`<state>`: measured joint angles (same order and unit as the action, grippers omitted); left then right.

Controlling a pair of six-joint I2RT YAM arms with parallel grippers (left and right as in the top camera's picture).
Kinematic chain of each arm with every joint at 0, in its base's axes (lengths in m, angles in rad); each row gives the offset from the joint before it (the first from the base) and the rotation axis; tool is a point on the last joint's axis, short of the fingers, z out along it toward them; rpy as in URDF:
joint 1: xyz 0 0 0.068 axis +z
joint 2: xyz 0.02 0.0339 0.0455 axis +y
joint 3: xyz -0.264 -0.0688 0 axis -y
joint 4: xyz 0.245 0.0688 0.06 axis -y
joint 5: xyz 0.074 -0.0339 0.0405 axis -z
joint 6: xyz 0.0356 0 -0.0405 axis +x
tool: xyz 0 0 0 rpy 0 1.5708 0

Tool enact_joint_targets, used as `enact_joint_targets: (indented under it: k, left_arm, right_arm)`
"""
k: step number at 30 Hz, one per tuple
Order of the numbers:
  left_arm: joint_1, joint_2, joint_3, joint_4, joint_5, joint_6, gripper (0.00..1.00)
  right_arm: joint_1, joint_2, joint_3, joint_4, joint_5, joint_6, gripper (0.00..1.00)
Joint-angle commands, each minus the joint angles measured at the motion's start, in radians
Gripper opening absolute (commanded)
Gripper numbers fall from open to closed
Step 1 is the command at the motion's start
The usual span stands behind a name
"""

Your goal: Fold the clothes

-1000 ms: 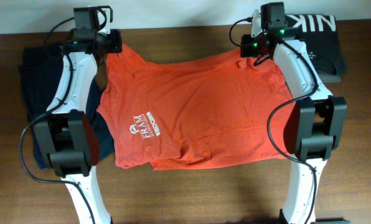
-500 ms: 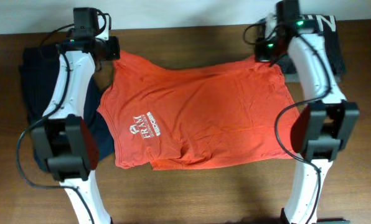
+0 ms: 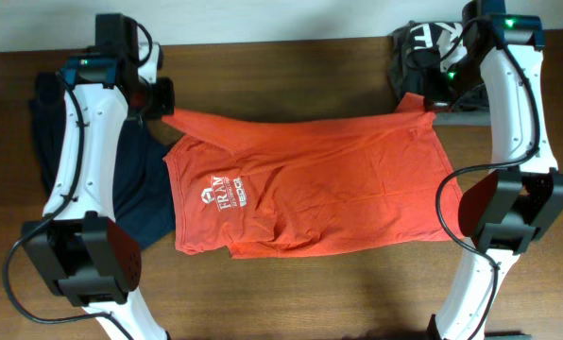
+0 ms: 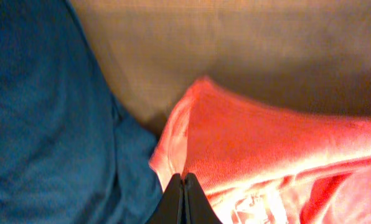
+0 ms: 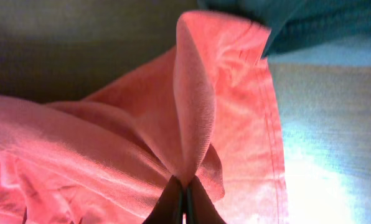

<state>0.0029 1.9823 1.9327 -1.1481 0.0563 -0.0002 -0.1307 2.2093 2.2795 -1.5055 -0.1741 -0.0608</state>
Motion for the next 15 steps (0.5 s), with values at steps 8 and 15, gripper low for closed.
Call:
enact_joint_targets:
  k: [8, 15]
  left_arm:
    - [-0.003, 0.002, -0.161, -0.046, 0.03, 0.001, 0.22]
    - [-0.003, -0.055, -0.072, -0.132, 0.071, 0.001, 0.44]
  right_arm:
    - [-0.047, -0.002, 0.008, -0.066, 0.015, -0.014, 0.19]
    - [-0.079, -0.105, 0.017, -0.109, -0.057, -0.013, 0.19]
